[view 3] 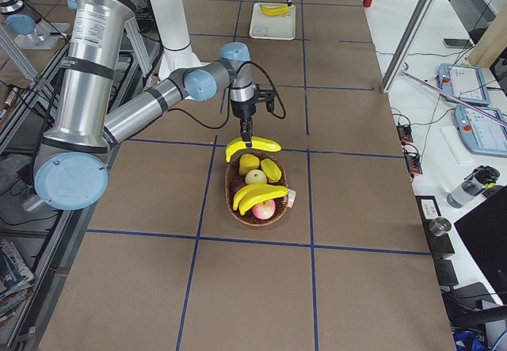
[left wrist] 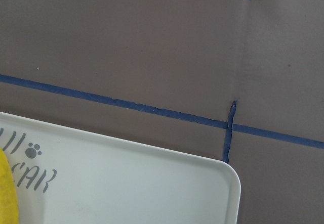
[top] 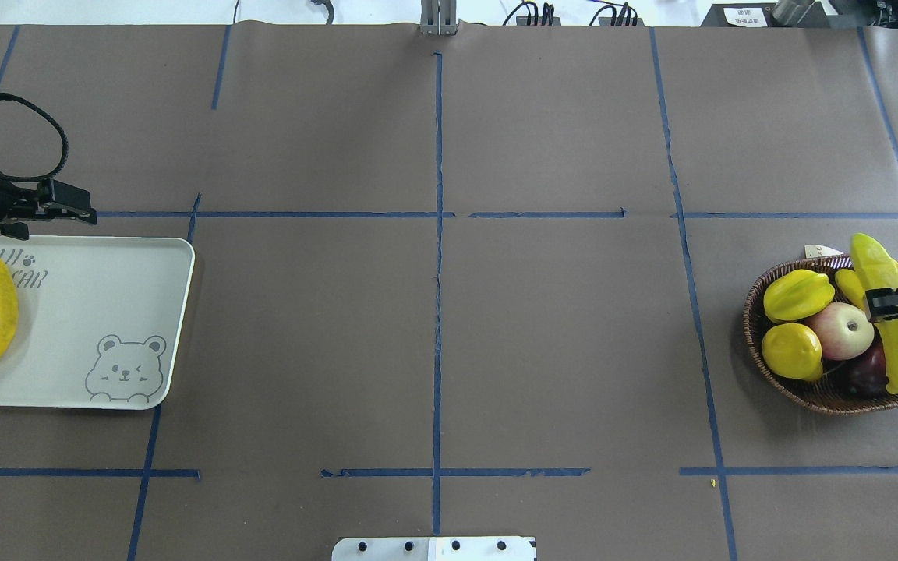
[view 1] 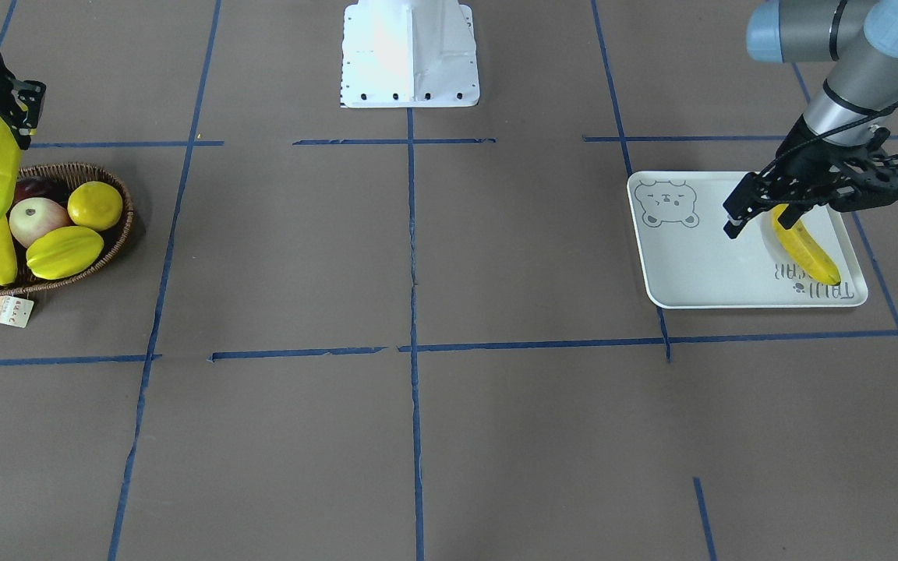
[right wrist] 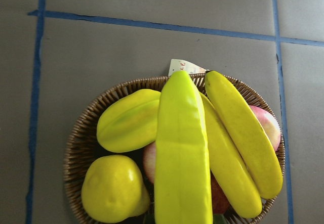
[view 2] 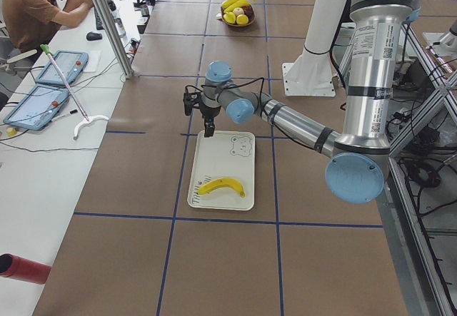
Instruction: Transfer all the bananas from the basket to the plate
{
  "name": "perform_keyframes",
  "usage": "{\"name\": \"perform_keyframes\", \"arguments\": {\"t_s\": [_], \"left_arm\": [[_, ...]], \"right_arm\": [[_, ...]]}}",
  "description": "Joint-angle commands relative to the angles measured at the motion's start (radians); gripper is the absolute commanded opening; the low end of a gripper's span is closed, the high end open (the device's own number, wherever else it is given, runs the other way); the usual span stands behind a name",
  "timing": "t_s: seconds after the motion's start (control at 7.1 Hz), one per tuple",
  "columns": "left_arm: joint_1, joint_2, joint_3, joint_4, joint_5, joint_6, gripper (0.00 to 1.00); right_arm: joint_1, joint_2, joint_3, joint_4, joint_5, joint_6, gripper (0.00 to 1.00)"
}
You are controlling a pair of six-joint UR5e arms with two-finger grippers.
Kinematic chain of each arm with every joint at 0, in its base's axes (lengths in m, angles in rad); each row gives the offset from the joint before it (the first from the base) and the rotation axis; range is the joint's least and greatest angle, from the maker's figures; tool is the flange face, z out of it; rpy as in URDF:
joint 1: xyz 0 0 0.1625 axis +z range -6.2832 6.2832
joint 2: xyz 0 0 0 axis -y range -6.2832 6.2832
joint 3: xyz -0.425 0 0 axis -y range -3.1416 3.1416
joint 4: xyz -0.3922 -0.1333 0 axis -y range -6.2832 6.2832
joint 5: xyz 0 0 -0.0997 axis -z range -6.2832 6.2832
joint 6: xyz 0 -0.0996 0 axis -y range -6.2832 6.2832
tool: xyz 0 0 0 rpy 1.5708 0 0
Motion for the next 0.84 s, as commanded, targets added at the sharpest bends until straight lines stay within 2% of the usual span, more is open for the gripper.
{"name": "perform_keyframes", "arguments": {"t_s": [0.0,0.14,0.42,0.56,0.7], "left_arm": [[0.004,-0.042,0.001,0.0,-0.016,-0.051,1.0],[0.045,-0.11,0.012,-0.001,-0.021,-0.132,1.0],[0.144,-0.213,0.02,-0.012,-0.007,-0.31,1.0],[0.162,-0.272,0.024,-0.032,-0.007,-0.383,1.0],[0.177,-0.324,0.064,-0.125,-0.006,-0.481,1.0]], "right_arm": [[0.019,0.296,-0.057,-0.145,0.138,-0.025,0.01],[0.016,0.4,-0.084,-0.174,0.185,-0.01,0.01],[-0.084,0.524,-0.096,-0.142,0.181,0.205,0.01],[-0.15,0.575,-0.101,-0.109,0.175,0.322,0.01],[-0.225,0.594,-0.111,-0.02,0.131,0.443,0.02]]}}
